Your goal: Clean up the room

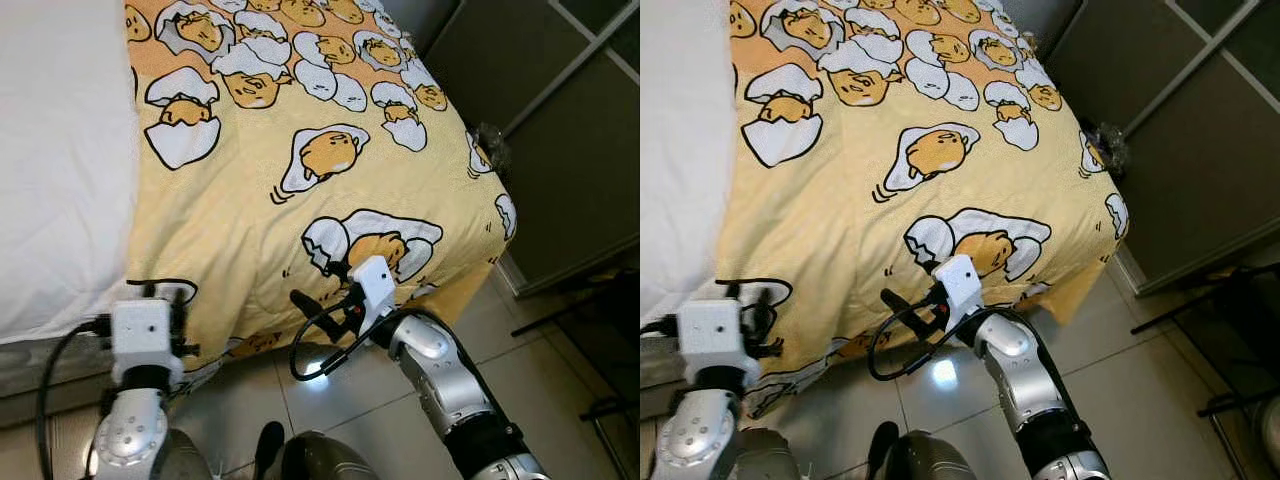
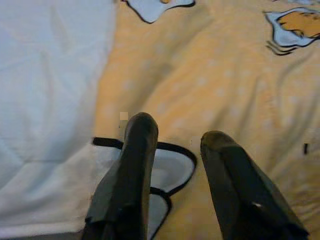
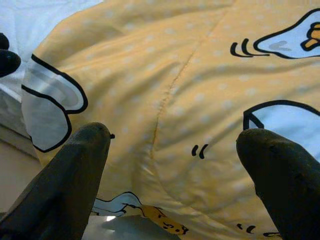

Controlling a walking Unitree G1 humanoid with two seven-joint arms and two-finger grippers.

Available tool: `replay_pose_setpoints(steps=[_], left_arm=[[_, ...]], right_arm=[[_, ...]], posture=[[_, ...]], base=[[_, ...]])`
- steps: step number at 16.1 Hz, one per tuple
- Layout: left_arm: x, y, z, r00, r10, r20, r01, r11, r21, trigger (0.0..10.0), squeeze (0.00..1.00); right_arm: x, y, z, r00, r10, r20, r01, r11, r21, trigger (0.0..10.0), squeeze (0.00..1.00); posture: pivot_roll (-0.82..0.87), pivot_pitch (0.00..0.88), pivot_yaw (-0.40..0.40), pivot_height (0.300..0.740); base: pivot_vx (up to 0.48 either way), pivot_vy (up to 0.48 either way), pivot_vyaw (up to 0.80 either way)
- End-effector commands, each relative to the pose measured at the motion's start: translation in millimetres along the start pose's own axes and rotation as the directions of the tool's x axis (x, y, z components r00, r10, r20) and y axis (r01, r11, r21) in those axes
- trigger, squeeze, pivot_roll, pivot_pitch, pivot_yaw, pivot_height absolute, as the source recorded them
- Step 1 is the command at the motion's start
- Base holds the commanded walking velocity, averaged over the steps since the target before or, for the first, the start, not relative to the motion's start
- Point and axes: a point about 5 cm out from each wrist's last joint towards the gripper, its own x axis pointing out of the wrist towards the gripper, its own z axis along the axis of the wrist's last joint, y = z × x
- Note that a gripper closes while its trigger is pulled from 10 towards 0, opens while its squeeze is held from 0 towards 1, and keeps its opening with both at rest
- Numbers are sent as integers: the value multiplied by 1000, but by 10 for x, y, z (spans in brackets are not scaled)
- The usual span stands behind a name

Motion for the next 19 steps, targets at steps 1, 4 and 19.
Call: replay_pose_setpoints(steps=[1, 4, 19], left_arm=[[-26, -98, -15, 999, -34, -6, 34, 999, -6, 10000, 1000], [-20, -23, 20, 999, -4, 33, 1, 995, 104, 10000, 1000], [75, -162, 311, 966, -156, 207, 45, 889, 456, 10000, 1000]], right_arm=[[-108, -93, -90, 998, -51, -31, 51, 999, -1, 10000, 0], [-99, -78, -101, 998, -53, -31, 53, 999, 5, 10000, 0], [-71, -141, -93, 990, -140, -13, 140, 989, 41, 10000, 0]], posture=[[357, 120, -325, 740], [359, 116, -324, 740], [347, 112, -319, 740]], base=[[0, 0, 0], [0, 0, 0], [0, 0, 0]])
